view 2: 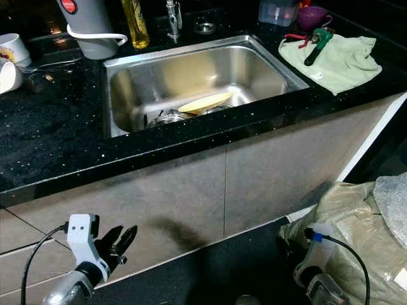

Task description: Kitchen organization

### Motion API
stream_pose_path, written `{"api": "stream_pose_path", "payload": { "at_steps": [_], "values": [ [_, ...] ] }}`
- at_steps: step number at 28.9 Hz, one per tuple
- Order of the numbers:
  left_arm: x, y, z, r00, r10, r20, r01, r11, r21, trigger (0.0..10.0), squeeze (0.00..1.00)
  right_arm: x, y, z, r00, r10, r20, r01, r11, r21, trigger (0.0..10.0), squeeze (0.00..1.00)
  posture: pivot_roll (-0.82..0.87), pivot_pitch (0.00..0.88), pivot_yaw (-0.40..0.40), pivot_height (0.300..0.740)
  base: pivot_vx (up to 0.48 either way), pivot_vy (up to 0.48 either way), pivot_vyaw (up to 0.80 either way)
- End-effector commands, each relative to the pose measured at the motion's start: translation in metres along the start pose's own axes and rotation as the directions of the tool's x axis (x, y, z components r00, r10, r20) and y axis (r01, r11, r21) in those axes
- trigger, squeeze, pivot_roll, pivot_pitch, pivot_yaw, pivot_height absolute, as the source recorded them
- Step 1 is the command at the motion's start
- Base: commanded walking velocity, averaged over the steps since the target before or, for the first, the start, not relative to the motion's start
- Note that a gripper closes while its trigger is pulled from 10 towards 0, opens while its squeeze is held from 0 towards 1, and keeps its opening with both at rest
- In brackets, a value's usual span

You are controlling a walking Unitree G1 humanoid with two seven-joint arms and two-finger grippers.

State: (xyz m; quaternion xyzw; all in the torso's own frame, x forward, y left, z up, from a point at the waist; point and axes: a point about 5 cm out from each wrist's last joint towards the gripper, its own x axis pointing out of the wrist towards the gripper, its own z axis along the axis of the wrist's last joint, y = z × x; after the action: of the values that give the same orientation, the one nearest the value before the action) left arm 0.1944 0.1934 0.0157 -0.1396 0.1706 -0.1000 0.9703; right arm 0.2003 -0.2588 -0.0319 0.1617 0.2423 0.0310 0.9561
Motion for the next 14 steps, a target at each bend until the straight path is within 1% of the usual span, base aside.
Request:
{"api": "stream_pose_path", "payload": {
  "at_steps": [1,14],
  "values": [
    [-0.0012,0.0010,-0.0034,1.000,0.002,-0.015,-0.001,1.000,0.009,10.0,0.00,0.0007,0.0035,-0.0033,1.000,0.014,-0.005,-0.014,1.000,-0.001,10.0,0.00,-0.13,0.067,0.036,0.732,0.000,0.000,0.00],
    [0.0006,0.0028,0.0021,1.000,0.000,-0.002,0.000,1.000,0.020,10.0,0.00,0.0015,0.0046,0.0001,1.000,0.023,0.006,-0.023,1.000,-0.008,10.0,0.00,-0.13,0.081,0.030,0.732,0.000,0.000,0.00]
  ]
}}
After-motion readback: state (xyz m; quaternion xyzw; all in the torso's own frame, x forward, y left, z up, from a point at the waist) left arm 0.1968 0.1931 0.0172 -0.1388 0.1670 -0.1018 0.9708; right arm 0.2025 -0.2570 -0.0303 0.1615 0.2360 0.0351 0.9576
